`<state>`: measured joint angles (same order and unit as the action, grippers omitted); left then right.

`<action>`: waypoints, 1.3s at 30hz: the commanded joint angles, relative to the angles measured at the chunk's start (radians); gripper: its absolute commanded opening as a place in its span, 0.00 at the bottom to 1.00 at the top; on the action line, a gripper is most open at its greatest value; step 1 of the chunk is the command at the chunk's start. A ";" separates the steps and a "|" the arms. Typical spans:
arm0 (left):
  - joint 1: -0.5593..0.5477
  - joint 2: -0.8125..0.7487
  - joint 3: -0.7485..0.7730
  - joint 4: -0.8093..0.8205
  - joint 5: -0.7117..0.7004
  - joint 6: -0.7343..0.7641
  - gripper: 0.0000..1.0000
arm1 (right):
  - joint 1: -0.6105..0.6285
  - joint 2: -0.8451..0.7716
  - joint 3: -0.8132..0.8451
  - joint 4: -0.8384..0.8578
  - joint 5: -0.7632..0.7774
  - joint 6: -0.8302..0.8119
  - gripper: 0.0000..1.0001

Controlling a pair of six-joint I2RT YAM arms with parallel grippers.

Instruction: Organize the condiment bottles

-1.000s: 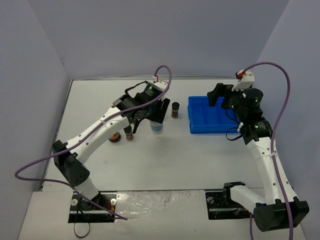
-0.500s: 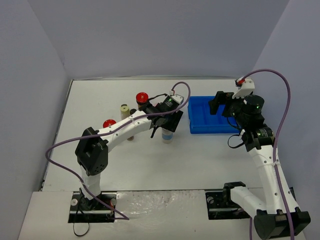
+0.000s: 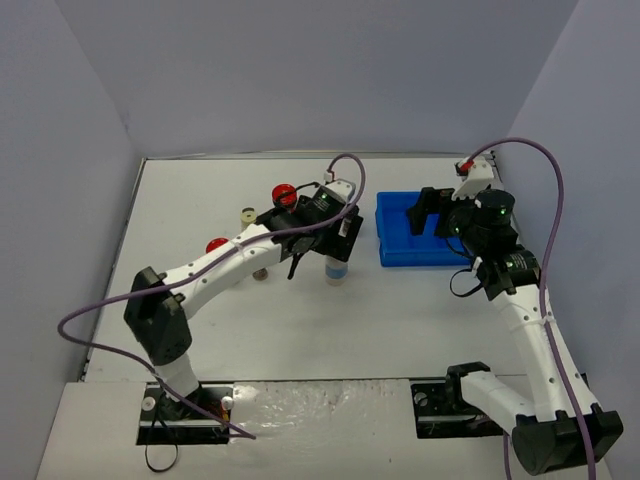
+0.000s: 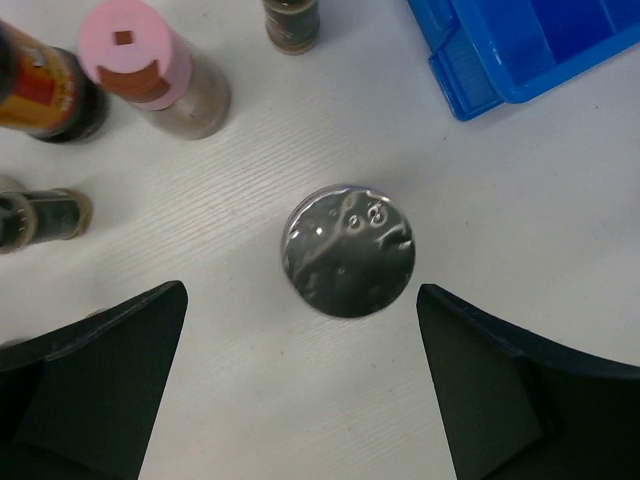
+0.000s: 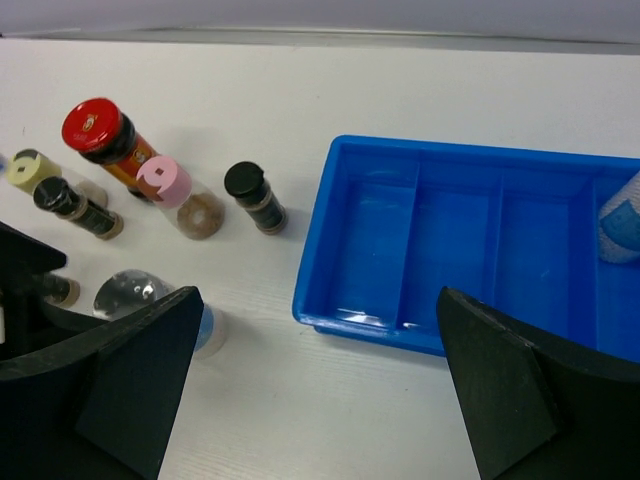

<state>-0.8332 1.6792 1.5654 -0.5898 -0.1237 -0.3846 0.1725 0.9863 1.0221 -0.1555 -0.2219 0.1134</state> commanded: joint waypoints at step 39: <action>0.539 -1.250 -0.806 0.011 -0.179 0.104 0.97 | 0.556 0.570 0.025 0.273 0.275 0.006 0.87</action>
<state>-0.2989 0.4213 0.7474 -0.6686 -0.3240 -0.3031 0.7208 1.5526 1.0432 0.0342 0.0315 0.1275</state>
